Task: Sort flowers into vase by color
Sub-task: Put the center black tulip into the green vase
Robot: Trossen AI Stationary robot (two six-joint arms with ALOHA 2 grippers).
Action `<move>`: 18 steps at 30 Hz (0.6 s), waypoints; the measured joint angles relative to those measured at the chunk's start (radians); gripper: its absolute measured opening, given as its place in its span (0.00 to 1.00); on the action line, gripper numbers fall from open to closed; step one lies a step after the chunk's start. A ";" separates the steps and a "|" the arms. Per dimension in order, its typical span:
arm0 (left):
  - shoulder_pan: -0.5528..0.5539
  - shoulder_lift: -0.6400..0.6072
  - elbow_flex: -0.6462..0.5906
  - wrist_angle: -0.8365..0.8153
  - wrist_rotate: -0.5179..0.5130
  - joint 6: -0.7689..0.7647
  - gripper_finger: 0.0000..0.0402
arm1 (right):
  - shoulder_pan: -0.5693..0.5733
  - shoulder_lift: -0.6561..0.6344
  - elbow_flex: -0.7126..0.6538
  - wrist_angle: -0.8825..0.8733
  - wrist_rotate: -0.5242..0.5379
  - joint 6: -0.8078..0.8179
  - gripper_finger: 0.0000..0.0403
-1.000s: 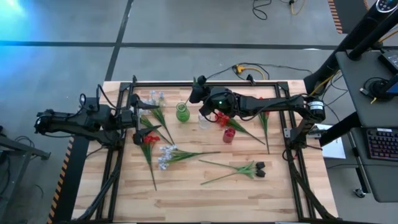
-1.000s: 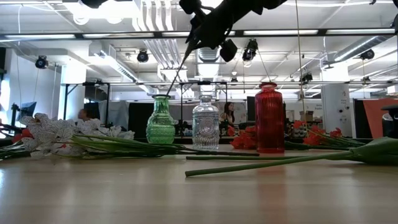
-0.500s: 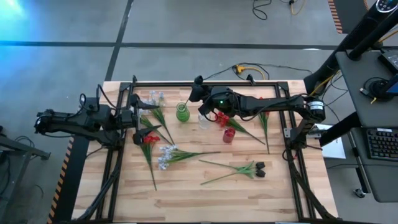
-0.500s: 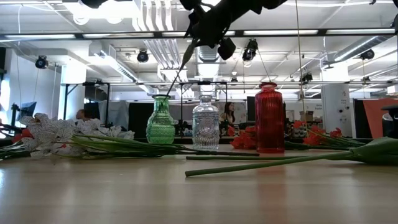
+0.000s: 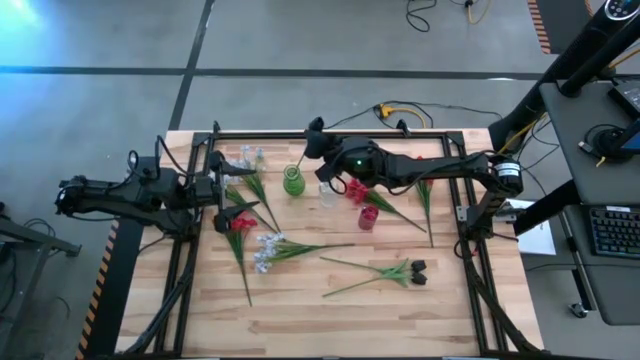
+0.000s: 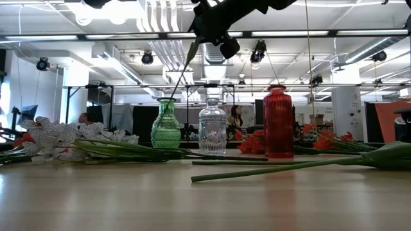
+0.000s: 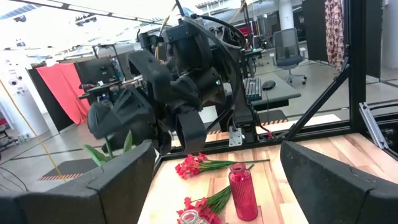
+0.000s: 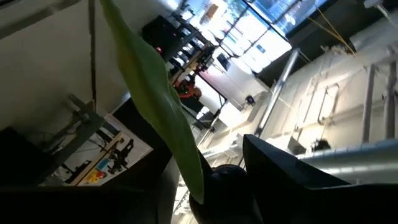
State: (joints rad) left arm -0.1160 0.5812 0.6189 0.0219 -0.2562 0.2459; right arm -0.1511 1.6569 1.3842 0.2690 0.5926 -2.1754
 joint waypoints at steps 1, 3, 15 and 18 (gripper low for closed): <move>0.000 0.000 0.000 0.000 0.000 0.000 0.81 | 0.000 0.000 0.000 0.016 -0.002 0.016 0.42; 0.000 0.000 0.000 0.000 0.000 0.000 0.81 | 0.002 0.000 0.000 0.033 -0.002 0.034 0.43; 0.000 0.000 0.000 0.000 0.000 0.000 0.81 | 0.002 0.000 -0.001 0.049 -0.024 0.233 0.43; 0.000 0.000 0.000 0.000 0.000 0.000 0.81 | 0.002 0.000 -0.001 0.054 -0.017 0.239 0.43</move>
State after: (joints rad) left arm -0.1160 0.5812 0.6189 0.0216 -0.2562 0.2462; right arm -0.1490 1.6569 1.3831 0.3228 0.5757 -1.9362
